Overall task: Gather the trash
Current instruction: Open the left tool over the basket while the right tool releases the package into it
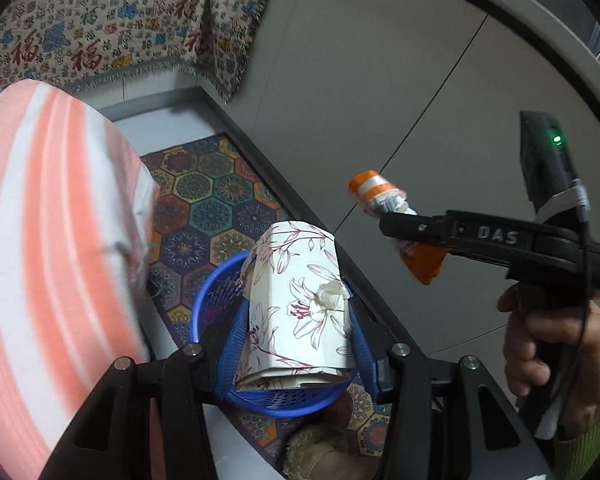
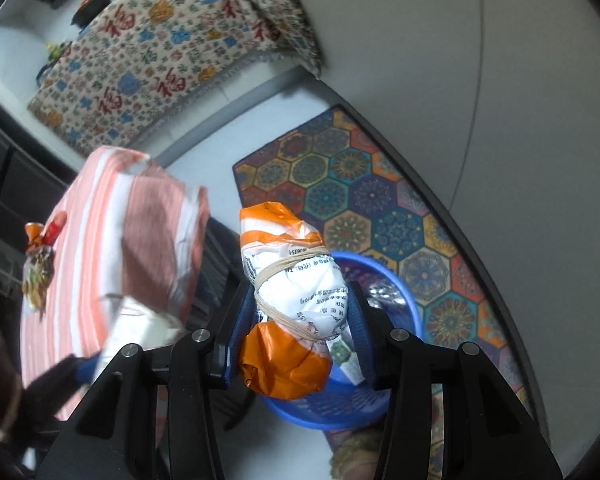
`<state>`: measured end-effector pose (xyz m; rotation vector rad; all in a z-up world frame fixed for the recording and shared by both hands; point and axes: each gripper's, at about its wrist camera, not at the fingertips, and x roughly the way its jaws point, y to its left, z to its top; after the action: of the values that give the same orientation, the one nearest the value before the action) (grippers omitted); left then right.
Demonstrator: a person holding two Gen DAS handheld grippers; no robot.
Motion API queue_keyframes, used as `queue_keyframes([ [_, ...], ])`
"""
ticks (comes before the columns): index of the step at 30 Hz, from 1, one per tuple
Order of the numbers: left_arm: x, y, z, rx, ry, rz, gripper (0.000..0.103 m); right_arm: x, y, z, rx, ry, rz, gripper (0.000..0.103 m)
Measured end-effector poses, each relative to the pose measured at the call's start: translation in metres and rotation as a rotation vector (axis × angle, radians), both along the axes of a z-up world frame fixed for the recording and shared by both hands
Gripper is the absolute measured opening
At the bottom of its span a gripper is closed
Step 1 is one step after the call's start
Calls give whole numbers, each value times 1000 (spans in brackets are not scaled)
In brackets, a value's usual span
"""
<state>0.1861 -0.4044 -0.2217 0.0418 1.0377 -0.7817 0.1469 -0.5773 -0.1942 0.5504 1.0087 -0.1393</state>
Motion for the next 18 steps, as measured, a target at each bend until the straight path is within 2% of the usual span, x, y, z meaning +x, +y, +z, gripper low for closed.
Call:
queue_keyframes([
  [5,1,-19,-17,28,5,-15,52,-4,-6,-3,24,8,-17,48],
  [7,3,-28,-24,42,5,-27,56,-5,-5,-3,25,8,-27,52],
  [8,0,-32,-28,53,5,-28,63,-4,-6,-4,27,5,-36,54],
  [9,3,-35,-32,64,4,-26,64,-5,-7,-3,33,0,-42,62],
  [11,7,-38,-36,76,11,-15,64,-6,-8,-2,30,-8,-57,66],
  [15,5,-24,-28,57,11,20,64,-11,-10,4,15,-28,-68,68],
  [18,1,-8,-11,61,-32,35,64,-11,-7,11,-27,-40,-68,72],
])
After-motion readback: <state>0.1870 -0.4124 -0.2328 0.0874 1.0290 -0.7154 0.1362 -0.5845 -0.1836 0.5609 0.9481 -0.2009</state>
